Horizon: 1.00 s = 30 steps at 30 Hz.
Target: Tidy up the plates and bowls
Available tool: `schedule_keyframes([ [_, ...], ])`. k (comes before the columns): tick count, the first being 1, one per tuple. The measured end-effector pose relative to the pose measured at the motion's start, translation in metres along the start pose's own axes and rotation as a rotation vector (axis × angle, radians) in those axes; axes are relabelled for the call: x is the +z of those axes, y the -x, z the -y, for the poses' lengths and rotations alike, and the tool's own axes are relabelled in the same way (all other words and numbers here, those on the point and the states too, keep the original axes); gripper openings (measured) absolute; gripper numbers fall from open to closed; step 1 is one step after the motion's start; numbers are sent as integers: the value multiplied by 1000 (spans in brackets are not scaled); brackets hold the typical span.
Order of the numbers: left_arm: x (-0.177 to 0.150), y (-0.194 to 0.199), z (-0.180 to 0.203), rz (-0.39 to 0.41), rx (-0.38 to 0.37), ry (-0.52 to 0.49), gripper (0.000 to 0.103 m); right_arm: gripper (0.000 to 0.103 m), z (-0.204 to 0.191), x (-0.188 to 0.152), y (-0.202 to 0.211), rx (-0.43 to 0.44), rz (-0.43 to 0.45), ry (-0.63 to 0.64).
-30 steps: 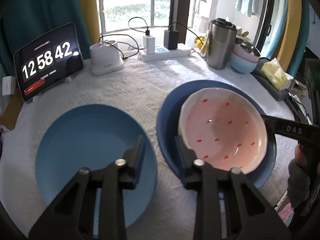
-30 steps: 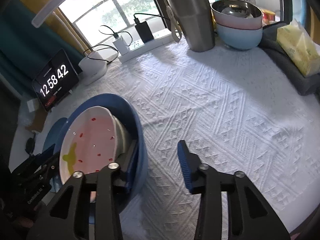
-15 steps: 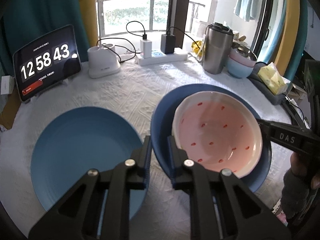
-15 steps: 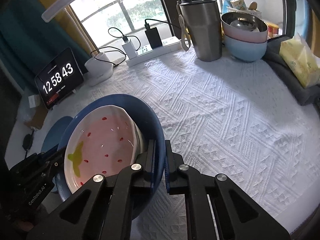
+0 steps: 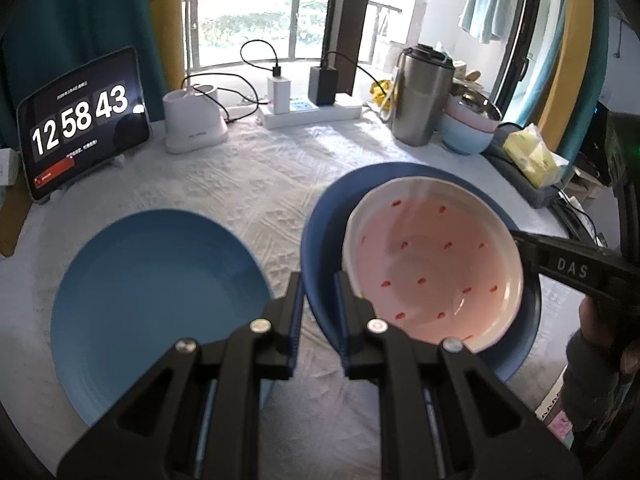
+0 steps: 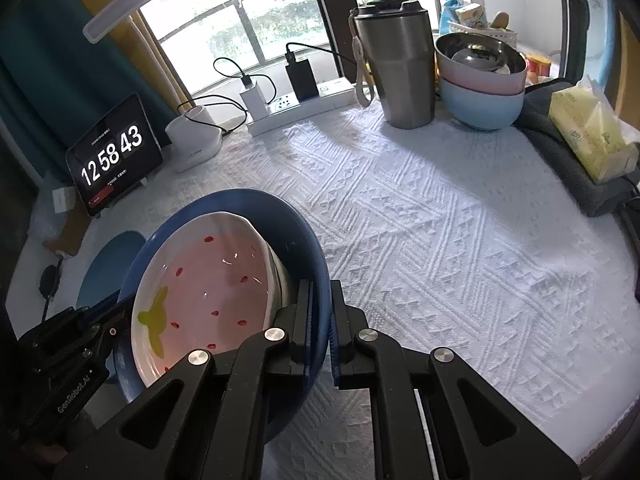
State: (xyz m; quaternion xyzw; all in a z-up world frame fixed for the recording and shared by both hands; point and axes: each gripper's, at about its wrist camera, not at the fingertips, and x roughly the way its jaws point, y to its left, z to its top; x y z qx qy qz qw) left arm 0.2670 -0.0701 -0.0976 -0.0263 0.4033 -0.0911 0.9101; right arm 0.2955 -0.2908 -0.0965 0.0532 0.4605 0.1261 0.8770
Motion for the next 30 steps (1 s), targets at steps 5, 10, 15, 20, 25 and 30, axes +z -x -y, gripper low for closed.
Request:
schedule_keyframes([
  [5,1,5,4,13,-14,-2,14,9,4,1,6,-10,7,-3],
  [10,3,12,5,30,-20,-3,14,9,5,1,12,-13,14,-5],
  [15,4,19,3,48,-19,0,14,9,1,3,16,-12,25,-1],
  [20,3,27,0,63,-19,8,14,9,-4,6,22,-8,36,7],
  [25,4,35,-4,84,-19,15,14,9,-11,8,28,-7,46,17],
  [30,3,41,-13,93,-17,28,14,9,-21,9,32,-5,55,30],
])
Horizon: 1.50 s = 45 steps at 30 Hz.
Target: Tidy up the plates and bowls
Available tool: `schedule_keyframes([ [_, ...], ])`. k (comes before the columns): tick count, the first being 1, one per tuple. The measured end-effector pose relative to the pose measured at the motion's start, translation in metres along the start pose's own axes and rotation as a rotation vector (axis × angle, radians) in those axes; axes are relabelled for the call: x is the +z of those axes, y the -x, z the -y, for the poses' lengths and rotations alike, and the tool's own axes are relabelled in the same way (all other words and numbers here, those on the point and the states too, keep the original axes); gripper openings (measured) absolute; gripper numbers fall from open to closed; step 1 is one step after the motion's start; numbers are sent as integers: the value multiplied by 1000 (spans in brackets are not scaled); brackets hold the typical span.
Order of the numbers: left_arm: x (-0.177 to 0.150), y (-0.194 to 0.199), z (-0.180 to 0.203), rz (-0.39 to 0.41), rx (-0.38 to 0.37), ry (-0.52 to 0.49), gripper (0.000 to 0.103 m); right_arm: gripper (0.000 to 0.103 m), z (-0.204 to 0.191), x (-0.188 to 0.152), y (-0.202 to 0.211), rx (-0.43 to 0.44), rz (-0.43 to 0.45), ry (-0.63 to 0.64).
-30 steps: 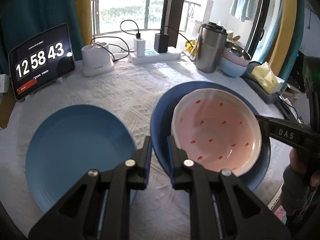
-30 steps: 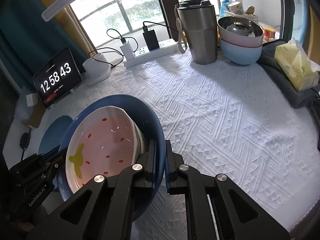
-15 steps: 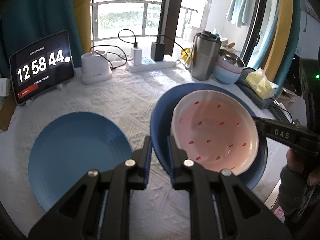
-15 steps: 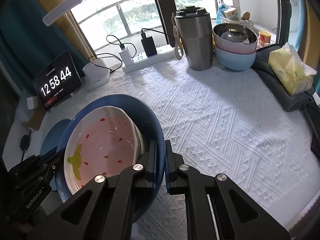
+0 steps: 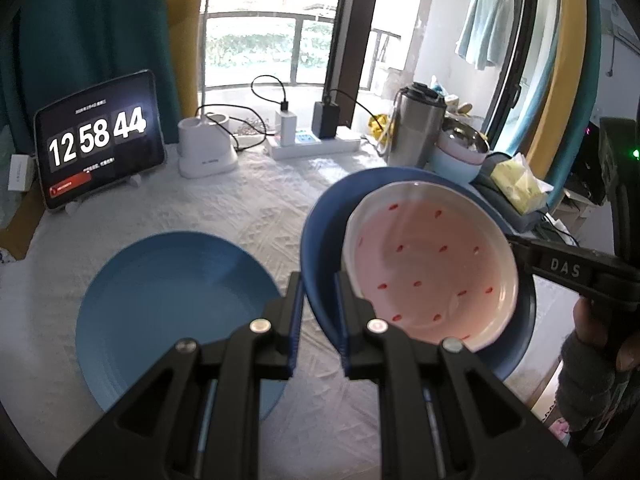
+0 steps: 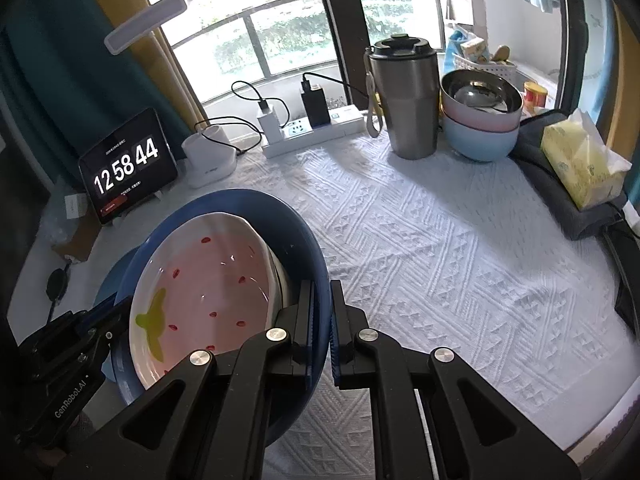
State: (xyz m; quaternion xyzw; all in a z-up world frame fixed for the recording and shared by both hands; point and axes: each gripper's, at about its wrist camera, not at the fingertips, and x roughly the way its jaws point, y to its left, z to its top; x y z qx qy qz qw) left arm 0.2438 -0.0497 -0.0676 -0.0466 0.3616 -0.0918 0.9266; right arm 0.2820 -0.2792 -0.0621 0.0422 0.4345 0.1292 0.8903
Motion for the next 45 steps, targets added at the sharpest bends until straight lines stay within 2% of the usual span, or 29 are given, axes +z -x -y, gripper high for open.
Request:
schedule_keyframes([
  [23,-8,20,-51,17,22,78,14,9,-59,3,-7,7,-10,77],
  [45,-7,44,-84,72,75,120,14,9,-104,13,-9,32,1,137],
])
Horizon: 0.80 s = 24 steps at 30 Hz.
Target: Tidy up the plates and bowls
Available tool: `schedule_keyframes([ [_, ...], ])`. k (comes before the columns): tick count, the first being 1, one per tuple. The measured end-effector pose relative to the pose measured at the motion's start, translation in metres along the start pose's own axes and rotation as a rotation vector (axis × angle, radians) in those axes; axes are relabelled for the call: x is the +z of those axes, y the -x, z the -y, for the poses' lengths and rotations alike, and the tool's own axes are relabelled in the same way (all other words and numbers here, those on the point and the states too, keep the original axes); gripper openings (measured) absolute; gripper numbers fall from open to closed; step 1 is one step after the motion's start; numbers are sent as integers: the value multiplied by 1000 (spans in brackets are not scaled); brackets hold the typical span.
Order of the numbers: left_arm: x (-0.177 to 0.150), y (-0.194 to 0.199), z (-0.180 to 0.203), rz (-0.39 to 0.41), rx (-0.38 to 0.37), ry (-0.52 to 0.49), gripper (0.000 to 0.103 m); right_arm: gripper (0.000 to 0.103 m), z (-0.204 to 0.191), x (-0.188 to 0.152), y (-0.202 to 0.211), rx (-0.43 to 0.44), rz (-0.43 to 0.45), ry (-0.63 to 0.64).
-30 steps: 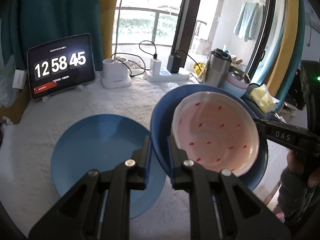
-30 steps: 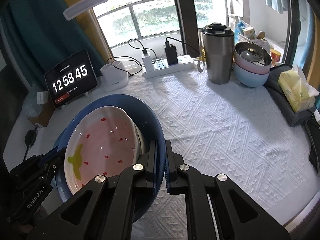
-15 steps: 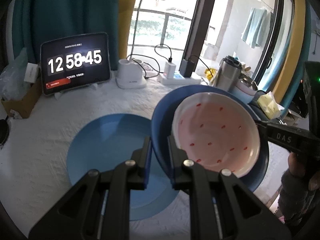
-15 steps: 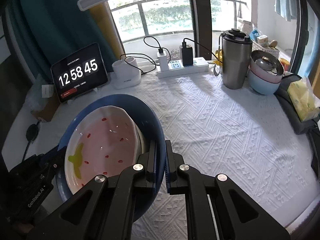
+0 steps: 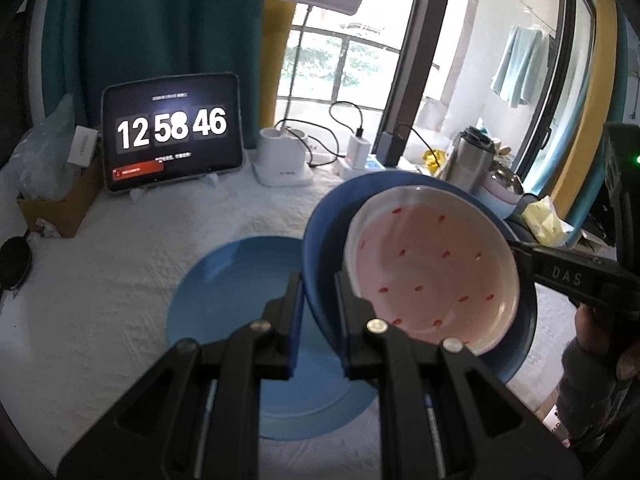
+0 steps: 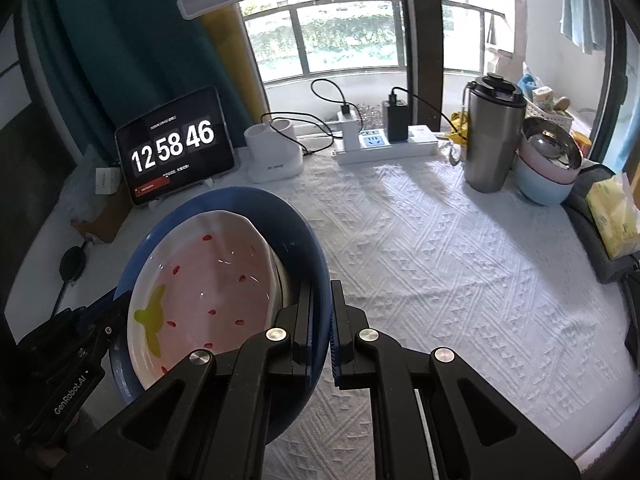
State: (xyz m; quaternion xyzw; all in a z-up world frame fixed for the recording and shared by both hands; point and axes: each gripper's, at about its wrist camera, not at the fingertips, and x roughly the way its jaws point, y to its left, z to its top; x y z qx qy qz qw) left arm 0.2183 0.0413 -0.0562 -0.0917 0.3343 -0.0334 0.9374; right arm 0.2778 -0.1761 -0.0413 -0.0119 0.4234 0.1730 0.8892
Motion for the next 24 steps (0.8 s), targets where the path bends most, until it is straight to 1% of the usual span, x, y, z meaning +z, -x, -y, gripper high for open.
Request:
schedule_keyframes([
  [16,2,2,-47,3,69,53,14,10,-44,8,-32,53,-39,60],
  [24,-2,-11,-70,-38,103,79,14,10,-59,6,-58,78,-84,65],
])
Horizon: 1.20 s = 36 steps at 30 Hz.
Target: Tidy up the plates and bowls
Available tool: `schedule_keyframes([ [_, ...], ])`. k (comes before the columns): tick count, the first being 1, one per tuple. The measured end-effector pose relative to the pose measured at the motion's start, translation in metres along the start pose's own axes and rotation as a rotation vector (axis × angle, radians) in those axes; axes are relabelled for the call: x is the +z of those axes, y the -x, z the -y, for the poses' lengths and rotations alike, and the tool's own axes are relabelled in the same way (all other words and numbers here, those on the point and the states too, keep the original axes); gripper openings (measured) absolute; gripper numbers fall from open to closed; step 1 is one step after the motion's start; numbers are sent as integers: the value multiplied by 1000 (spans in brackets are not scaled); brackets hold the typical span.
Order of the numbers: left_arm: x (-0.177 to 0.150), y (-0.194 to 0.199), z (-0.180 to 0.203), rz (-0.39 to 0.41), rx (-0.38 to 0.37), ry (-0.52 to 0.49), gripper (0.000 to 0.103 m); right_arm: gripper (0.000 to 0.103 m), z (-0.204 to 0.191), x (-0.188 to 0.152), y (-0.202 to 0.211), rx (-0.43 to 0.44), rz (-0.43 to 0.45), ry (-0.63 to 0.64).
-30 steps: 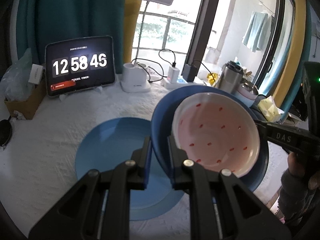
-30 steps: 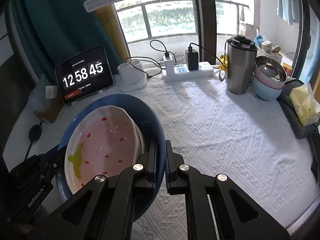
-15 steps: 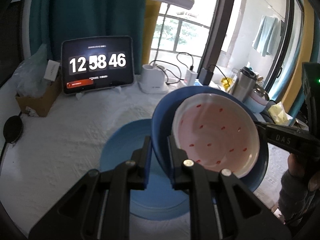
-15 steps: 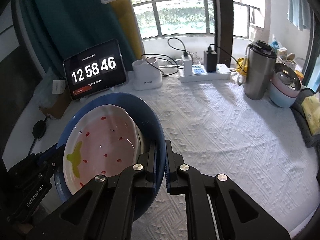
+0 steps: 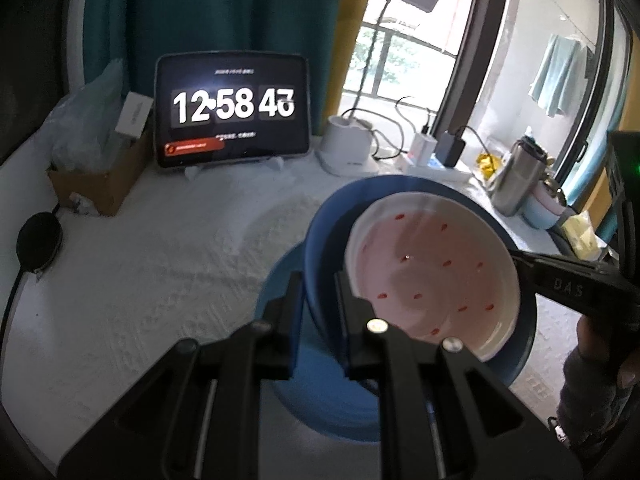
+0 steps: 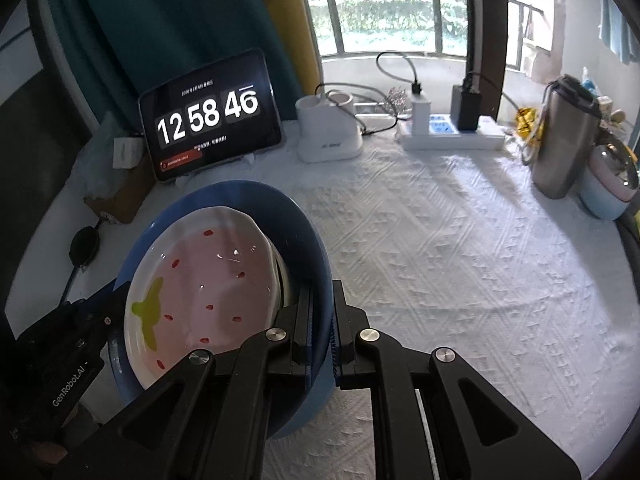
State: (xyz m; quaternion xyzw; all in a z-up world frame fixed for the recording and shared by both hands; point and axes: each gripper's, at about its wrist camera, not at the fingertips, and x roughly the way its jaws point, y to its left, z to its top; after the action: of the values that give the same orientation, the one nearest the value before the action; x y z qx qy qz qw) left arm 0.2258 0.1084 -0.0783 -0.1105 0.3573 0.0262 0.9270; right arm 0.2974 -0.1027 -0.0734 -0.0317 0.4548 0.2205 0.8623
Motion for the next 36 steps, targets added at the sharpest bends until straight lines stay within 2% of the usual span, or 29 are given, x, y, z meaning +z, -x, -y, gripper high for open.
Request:
schedule_keyframes([
  [12,2,-4,-11,-4,23,8,14,10,-10,2,-23,37,-55,-9],
  [22,0,-3,-5,8,19,7,14,11,-4,0,-25,-1,-64,2],
  [36,-1,-4,2,7,28,-32,14,11,3,-2,-22,-1,-77,-9],
])
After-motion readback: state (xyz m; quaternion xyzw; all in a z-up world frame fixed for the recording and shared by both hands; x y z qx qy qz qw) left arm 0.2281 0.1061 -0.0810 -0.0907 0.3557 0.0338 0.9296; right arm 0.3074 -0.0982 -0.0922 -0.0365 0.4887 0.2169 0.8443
